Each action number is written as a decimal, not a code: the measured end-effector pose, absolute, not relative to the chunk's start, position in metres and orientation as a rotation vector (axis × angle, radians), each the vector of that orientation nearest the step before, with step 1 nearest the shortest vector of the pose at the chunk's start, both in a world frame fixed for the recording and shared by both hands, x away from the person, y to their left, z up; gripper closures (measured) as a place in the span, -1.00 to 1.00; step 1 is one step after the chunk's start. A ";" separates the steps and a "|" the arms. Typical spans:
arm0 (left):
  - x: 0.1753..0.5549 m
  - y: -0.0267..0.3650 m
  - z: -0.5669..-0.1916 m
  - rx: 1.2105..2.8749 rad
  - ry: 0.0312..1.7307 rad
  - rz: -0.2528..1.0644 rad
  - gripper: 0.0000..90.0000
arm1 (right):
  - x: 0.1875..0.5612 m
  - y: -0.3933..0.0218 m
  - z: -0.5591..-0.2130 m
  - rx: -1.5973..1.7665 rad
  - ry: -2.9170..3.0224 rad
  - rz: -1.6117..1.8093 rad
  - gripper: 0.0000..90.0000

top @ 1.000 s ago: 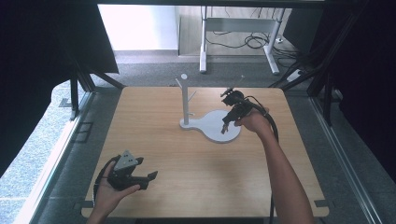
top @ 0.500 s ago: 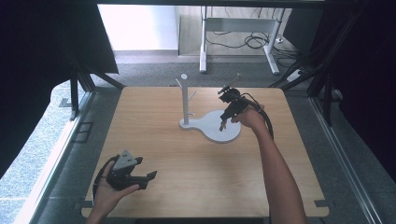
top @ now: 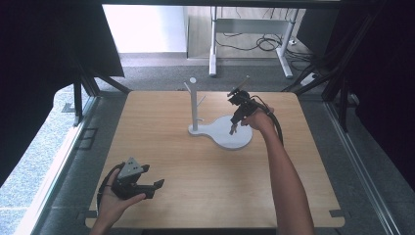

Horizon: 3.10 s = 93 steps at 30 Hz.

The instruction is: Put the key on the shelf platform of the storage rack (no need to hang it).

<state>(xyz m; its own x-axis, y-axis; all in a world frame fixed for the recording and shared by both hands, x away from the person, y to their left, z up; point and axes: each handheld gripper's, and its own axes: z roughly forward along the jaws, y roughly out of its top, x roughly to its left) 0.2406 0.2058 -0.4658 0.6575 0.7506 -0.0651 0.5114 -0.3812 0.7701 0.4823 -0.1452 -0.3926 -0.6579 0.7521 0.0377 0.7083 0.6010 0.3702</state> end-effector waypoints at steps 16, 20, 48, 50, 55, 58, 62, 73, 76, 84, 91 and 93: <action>0.241 0.208 -0.466 2.062 0.984 0.379 -0.46 | 0.496 -0.143 -0.418 1.271 2.699 0.532 0.97; 0.241 0.208 -0.466 2.063 0.984 0.380 -0.46 | 0.498 -0.143 -0.424 1.282 2.697 0.529 0.97; 0.243 0.205 -0.470 2.082 0.981 0.370 -0.46 | 0.505 -0.144 -0.458 1.303 2.644 0.524 0.97; 0.243 0.204 -0.471 2.085 0.980 0.367 -0.46 | 0.505 -0.144 -0.463 1.314 2.638 0.520 0.97; 0.243 0.205 -0.471 2.081 0.983 0.368 -0.46 | 0.506 -0.146 -0.472 1.335 2.622 0.536 0.97; 0.244 0.205 -0.471 2.086 0.982 0.366 -0.46 | 0.506 -0.145 -0.471 1.323 2.622 0.526 0.96; 0.244 0.204 -0.471 2.087 0.979 0.366 -0.46 | 0.506 -0.144 -0.472 1.318 2.618 0.529 0.95; 0.244 0.205 -0.471 2.082 0.983 0.366 -0.46 | 0.506 -0.143 -0.471 1.305 2.599 0.525 0.89; 0.244 0.206 -0.471 2.081 0.983 0.366 -0.46 | 0.506 -0.145 -0.470 1.301 2.599 0.535 0.84; 0.243 0.205 -0.471 2.082 0.981 0.368 -0.46 | 0.500 -0.147 -0.461 1.295 2.574 0.609 0.41; 0.244 0.204 -0.471 2.083 0.980 0.368 -0.46 | 0.488 -0.148 -0.450 1.231 2.552 0.680 0.24; 0.244 0.204 -0.471 2.087 0.979 0.367 -0.46 | 0.482 -0.150 -0.448 1.216 2.545 0.697 0.22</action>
